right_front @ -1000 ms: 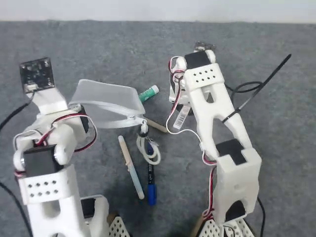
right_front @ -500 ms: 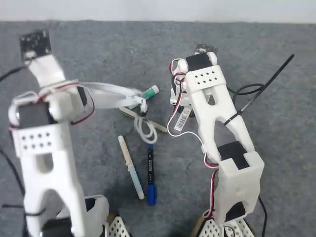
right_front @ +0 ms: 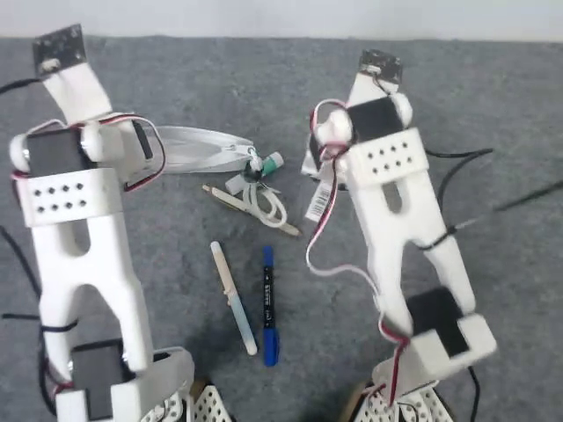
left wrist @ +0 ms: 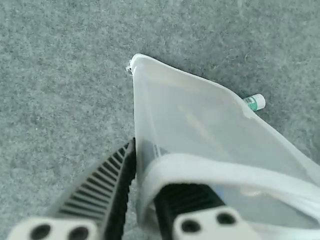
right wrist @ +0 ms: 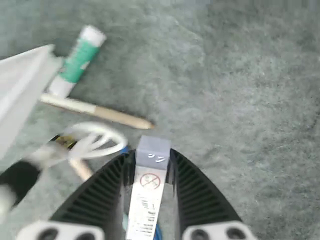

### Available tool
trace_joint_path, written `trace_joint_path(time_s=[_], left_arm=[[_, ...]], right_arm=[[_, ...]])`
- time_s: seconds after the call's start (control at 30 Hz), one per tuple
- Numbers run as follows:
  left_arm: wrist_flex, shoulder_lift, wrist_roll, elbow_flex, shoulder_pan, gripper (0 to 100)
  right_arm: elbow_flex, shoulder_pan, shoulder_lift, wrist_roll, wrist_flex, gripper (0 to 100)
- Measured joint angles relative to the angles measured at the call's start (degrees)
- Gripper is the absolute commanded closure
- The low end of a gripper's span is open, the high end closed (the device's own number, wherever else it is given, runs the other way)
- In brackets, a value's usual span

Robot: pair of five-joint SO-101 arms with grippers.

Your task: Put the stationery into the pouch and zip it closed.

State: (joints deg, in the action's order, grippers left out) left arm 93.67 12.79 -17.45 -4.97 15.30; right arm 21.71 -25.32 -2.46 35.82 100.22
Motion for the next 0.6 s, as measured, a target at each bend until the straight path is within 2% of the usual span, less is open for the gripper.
trace_joint_path(time_s=[0.2, 0.3, 0.6], left_arm=[[0.0, 0.0, 0.0, 0.0, 0.0, 99], [0.0, 0.0, 0.0, 0.0, 0.0, 99], [0.0, -0.26, 0.0, 0.0, 0.0, 99]], right_arm=[[0.0, -8.18, 10.64, -0.09, -0.09, 99.2], [0.0, -12.13, 15.03, -2.64, -0.62, 99.2], [0.0, -19.43, 18.37, -4.75, -14.07, 99.2]])
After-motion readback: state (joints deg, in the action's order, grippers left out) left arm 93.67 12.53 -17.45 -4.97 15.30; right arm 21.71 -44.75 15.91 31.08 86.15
